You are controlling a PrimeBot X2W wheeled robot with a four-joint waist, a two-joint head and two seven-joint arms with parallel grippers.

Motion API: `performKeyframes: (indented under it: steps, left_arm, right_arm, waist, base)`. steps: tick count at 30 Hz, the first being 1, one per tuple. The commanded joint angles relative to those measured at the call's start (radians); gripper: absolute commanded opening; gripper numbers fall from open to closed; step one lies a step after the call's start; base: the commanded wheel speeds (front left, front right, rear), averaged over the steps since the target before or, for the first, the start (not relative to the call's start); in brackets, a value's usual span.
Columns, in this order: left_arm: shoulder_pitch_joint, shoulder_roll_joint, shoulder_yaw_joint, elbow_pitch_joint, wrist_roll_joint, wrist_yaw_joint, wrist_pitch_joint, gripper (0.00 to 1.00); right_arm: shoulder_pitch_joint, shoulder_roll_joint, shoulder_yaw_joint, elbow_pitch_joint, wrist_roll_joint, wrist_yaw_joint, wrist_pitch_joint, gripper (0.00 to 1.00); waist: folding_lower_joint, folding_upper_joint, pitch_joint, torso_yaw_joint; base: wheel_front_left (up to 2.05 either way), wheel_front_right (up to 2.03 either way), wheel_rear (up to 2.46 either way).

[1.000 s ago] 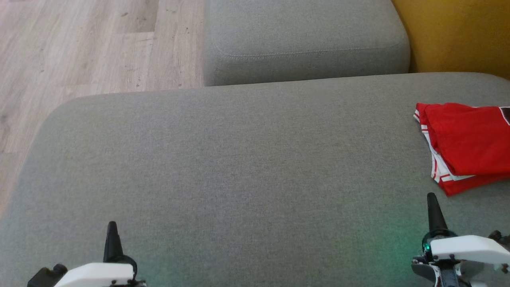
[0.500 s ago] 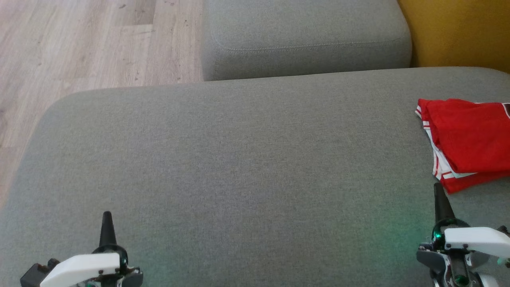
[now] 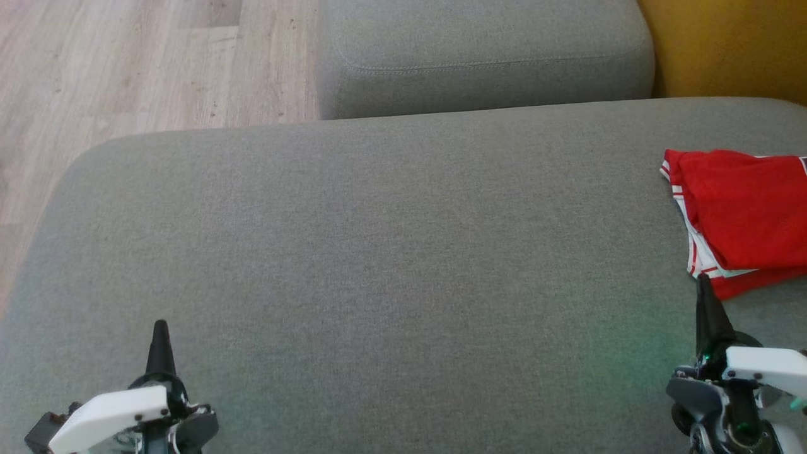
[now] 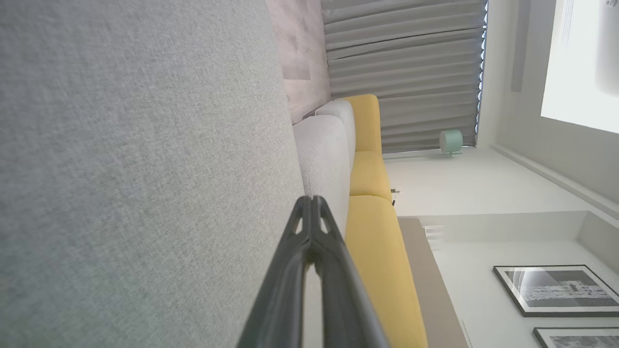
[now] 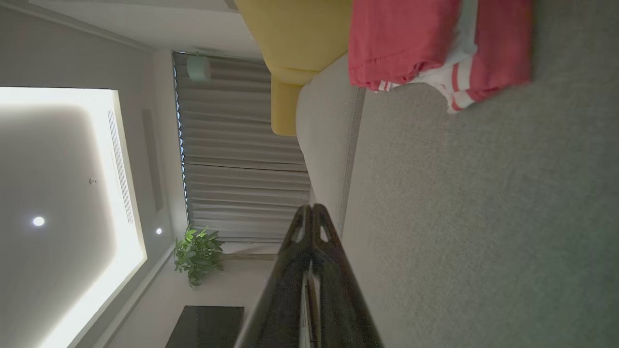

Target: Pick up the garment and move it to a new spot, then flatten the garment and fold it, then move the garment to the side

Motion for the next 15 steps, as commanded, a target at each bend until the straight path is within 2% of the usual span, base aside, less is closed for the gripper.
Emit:
performKeyframes:
  steps: [1,8,15]
  left_arm:
    - [-0.063,0.01,0.038,-0.026,-0.03,-0.012,0.011,0.0]
    - [-0.082,0.009,0.056,-0.023,-0.107,-0.025,0.032,0.0]
    - [-0.082,0.008,0.058,-0.023,-0.106,-0.025,0.033,0.0]
  right_arm:
    - [-0.054,-0.005,0.012,-0.041,0.035,0.007,0.011,0.0]
    - [-0.068,-0.005,-0.002,-0.046,0.113,0.008,0.031,0.0]
    - [-0.068,-0.004,-0.002,-0.046,0.113,0.008,0.031,0.0]
  waist:
    - [0.0,0.0,0.002,0.0]
    - [0.0,0.0,0.012,0.0]
    - [0.0,0.0,0.012,0.0]
  base:
    - [0.0,0.0,0.0]
    - [0.0,0.0,0.0]
    - [0.0,0.0,0.0]
